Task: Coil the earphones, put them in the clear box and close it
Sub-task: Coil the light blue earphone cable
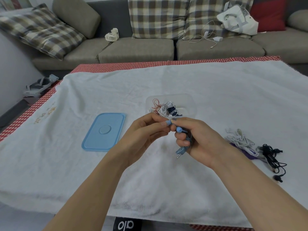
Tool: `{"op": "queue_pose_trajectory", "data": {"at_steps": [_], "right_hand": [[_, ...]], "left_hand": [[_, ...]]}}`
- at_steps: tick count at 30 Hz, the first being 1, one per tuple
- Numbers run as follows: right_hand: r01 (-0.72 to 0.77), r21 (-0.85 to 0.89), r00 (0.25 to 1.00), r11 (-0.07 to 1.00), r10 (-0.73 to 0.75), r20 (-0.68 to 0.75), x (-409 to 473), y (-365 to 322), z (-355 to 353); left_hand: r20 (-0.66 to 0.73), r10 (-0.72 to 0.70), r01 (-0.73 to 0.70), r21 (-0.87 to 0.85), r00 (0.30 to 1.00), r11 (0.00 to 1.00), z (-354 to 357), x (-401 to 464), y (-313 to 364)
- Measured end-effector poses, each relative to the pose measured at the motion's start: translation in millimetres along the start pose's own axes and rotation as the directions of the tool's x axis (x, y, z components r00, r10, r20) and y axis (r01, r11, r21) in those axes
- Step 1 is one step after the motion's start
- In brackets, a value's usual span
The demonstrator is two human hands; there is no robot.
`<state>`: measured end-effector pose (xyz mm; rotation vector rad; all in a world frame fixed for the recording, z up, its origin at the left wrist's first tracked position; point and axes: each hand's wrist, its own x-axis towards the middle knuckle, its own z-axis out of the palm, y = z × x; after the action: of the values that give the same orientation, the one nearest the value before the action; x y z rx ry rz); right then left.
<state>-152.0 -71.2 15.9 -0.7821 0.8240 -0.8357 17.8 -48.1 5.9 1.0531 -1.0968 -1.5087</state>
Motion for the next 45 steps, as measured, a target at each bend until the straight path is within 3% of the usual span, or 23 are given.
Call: {"op": "queue_pose_trajectory", "data": {"at_steps": [14,22,29,32,38,45], "right_hand": [[-0.003,0.008,0.997,1.0,0.003,-0.071,4,4,3],[-0.037,0.034,0.995,0.999,0.04,-0.091,5,7,5],[0.012,0.002,0.996,1.0,-0.011,-0.09,4,6,6],[0.038,-0.03,0.992,0.999,-0.041,-0.121,3,7,8],[0.044,0.039,0.992,0.998,-0.039,-0.123,4,6,10],[-0.138,0.322,0.99,0.937,0.133,0.037,-2,1,8]], "left_hand": [[-0.044,-0.062,0.06,-0.057,0.997,0.997,1,2,1],[-0.041,-0.192,0.183,-0.161,0.981,0.97,0,2,0],[-0.056,-0.057,0.056,-0.025,0.997,0.998,-3,1,2],[-0.103,0.059,-0.045,0.131,0.993,0.99,-2,0,-1],[-0.193,0.348,-0.239,0.431,0.917,0.87,10,-4,-4],[-0.152,0.59,-0.339,0.694,0.793,0.635,16,-7,-12]]}}
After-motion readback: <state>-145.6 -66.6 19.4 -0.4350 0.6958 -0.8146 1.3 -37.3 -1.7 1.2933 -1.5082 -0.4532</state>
